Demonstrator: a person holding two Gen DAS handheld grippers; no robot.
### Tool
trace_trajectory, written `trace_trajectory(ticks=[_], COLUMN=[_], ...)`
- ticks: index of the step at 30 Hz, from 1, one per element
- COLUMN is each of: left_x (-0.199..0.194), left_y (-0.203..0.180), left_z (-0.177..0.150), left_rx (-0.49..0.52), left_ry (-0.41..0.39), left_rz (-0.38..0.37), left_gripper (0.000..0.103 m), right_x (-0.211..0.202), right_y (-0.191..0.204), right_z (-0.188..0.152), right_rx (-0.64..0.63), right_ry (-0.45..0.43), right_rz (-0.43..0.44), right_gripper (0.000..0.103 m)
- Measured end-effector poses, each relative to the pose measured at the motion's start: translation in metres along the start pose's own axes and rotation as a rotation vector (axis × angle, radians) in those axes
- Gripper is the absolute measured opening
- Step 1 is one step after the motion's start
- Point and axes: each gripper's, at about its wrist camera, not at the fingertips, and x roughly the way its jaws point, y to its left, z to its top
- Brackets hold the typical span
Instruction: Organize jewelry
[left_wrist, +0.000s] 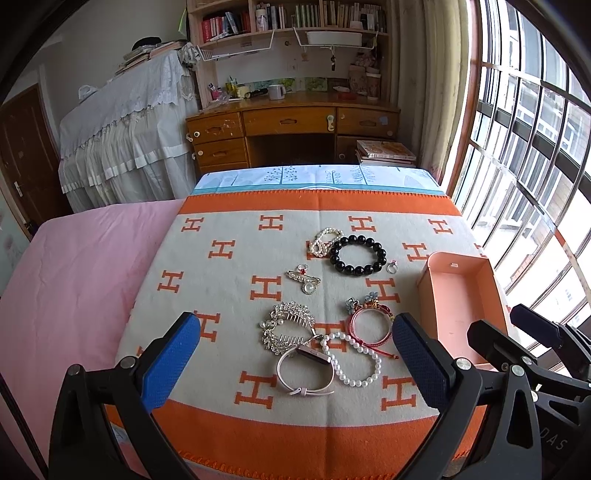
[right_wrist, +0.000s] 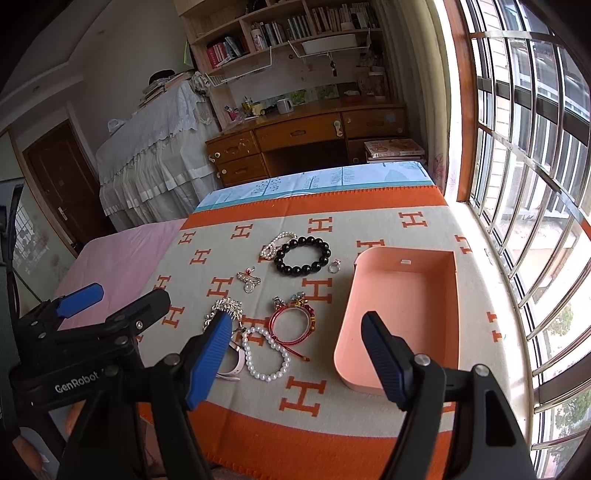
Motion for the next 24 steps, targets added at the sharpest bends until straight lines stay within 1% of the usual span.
trace_trajectory(ticks=[11,18,21,24], left_x=[0.009,0.010,0.014,0.022], left_y=[0.000,0.001,0.004,0.008], left_z=[0.001,0.002,0.004,0.008], left_rx=[-0.011,-0.010,-0.009,-0.019], left_ry=[0.032,0.035,0.049,0.084], left_rz=[-0.025,-0.028,-0.049,-0.084], left_gripper=[0.102,0.102,0.102,0.102], right_x=[0.003,0.005,0.006,0.009], right_y=[-0.001,-0.001,-0.001,0.001], right_z=[-0.002,-0.003,-0.001,-0.001], right_rx=[0.005,0.007,0.007,0.007], right_ry=[0.008,0.013,0.020,0.029], right_rz=[0.007,0.010,0.017,0.028], right_gripper=[0.073,0.073,0.073,0.073])
